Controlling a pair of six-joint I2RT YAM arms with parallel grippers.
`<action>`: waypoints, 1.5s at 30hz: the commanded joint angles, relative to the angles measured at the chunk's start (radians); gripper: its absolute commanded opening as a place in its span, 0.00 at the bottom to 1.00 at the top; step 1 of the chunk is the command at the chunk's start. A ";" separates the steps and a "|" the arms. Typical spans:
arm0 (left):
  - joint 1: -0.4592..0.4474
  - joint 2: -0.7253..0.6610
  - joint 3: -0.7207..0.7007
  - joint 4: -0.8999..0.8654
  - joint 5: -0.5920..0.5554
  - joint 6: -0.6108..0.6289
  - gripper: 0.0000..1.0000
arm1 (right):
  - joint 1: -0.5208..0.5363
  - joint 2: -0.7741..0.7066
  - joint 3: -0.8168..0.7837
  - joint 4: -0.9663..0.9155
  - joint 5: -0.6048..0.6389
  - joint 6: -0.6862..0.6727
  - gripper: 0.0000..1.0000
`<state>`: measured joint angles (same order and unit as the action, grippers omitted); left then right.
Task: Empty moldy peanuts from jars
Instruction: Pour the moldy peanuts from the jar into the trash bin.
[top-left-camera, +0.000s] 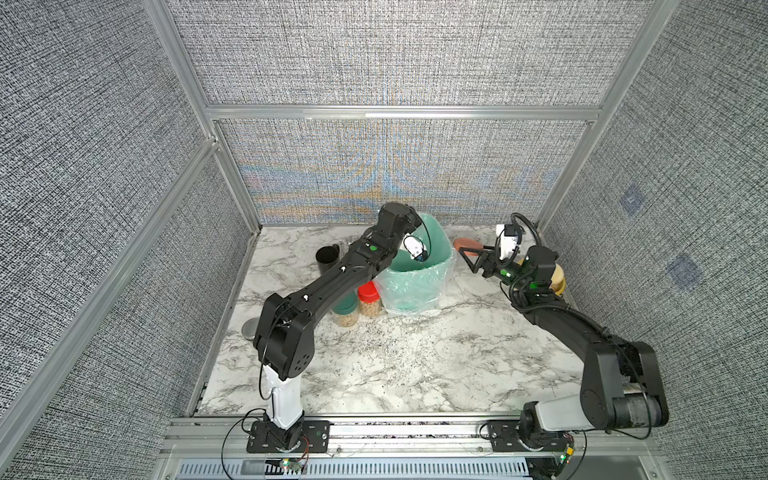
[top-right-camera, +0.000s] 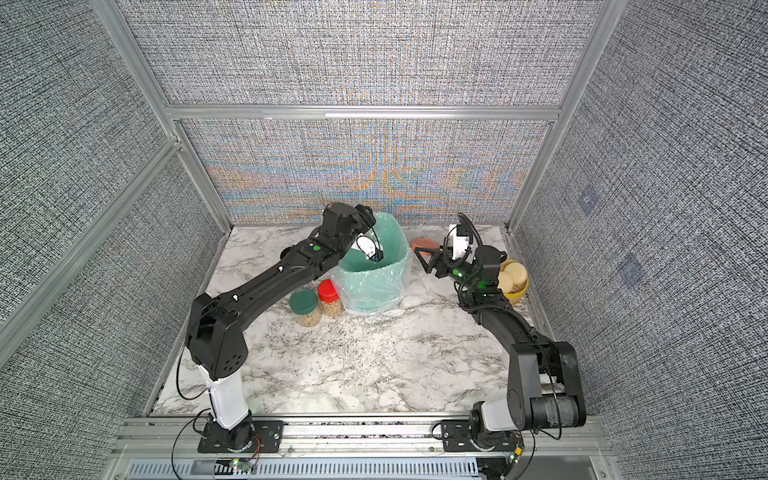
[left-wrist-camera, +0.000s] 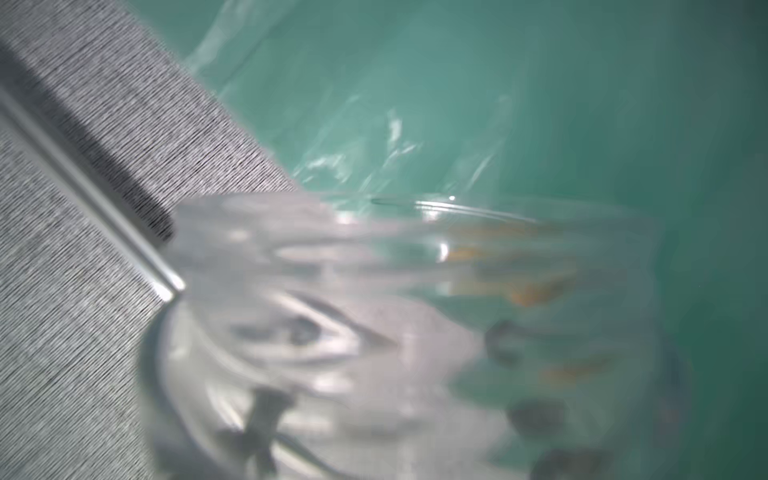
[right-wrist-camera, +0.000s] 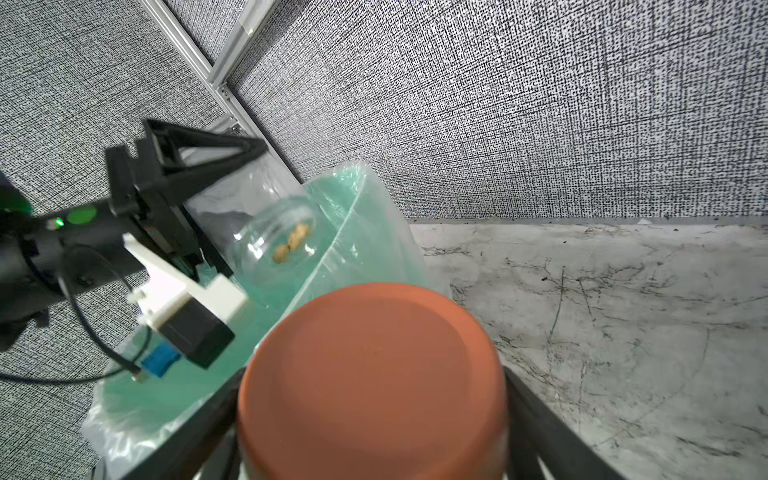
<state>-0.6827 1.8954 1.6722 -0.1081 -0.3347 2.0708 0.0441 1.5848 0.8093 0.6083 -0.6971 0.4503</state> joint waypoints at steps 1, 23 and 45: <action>0.006 0.000 -0.009 0.033 -0.024 0.109 0.00 | -0.003 -0.007 -0.001 0.035 -0.010 0.004 0.63; 0.018 0.055 0.089 0.105 -0.067 0.001 0.00 | -0.009 -0.028 -0.039 0.030 -0.010 0.003 0.63; 0.100 -0.164 0.281 -0.438 0.407 -1.035 0.00 | 0.002 -0.043 -0.038 0.035 -0.040 0.012 0.63</action>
<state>-0.6022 1.7626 1.9778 -0.4671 -0.0929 1.2304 0.0452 1.5463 0.7643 0.6239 -0.7200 0.4606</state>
